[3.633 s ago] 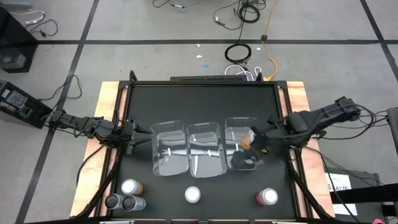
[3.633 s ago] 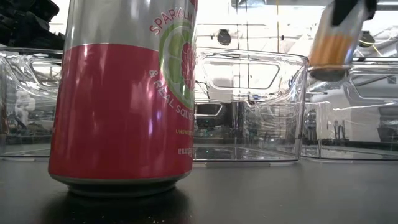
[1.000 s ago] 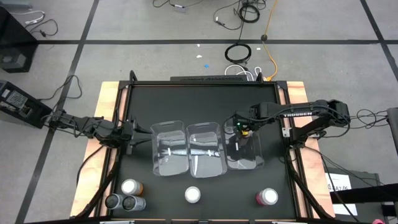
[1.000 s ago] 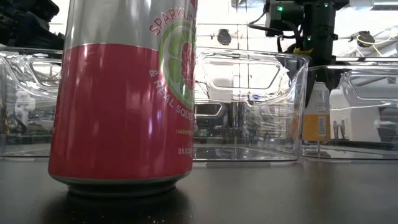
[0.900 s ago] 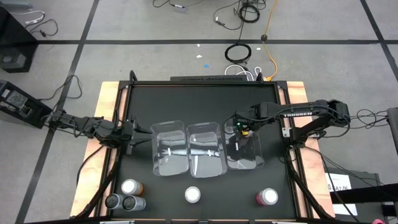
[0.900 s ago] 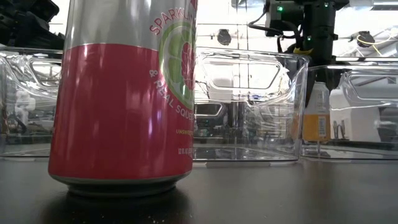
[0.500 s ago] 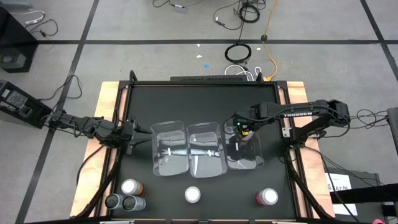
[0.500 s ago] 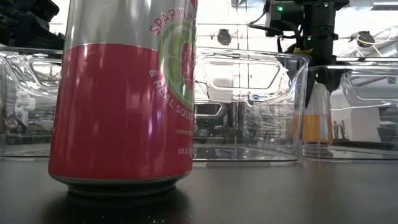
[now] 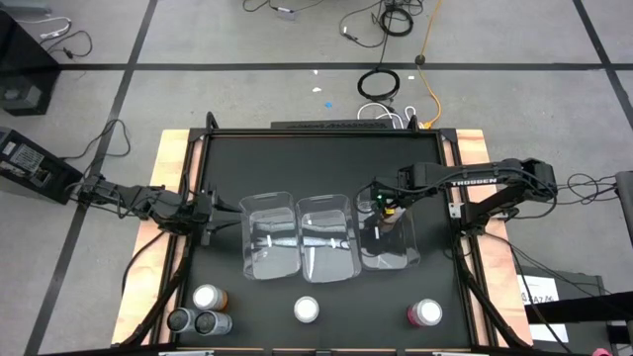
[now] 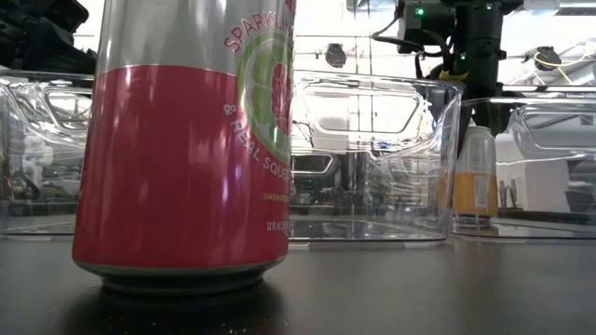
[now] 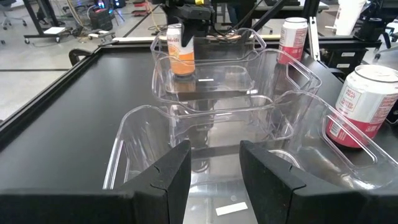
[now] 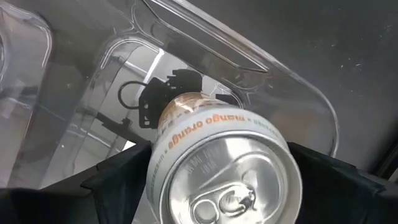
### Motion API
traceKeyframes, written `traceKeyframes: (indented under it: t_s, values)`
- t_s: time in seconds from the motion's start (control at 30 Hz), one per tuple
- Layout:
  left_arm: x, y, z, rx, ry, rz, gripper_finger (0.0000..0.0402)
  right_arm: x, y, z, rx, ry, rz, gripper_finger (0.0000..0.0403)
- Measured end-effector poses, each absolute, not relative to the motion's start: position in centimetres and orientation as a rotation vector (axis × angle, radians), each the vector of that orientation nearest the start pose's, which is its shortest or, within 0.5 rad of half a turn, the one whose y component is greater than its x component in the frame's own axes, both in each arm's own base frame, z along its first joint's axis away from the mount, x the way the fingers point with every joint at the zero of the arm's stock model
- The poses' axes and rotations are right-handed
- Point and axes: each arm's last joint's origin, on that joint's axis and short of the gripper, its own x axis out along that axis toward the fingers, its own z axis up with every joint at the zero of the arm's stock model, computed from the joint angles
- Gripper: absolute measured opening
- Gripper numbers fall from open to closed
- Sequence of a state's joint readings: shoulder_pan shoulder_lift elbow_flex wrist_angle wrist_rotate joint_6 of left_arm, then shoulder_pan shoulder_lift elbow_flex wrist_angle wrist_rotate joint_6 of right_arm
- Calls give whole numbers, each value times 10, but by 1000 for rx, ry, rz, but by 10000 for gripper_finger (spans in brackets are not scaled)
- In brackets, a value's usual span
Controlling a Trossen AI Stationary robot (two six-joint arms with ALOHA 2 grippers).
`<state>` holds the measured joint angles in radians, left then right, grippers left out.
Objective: Sort soda cans
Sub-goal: Put the right orange soda can into the right transparent bin, then put the right pink soda can into the middle transparent bin
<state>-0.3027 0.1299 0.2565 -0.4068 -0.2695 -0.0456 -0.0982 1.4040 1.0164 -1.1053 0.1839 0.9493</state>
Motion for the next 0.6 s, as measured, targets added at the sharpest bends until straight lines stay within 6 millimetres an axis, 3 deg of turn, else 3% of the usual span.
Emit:
traceKeyframes:
  t_s: [0.27, 0.6]
  values:
    - [84, -18, 202, 34, 270, -27, 148, 231, -28, 234, 691, 1265, -911, 357]
    - [84, -18, 202, 34, 269, -27, 148, 237, -29, 258, 669, 1220, -902, 357]
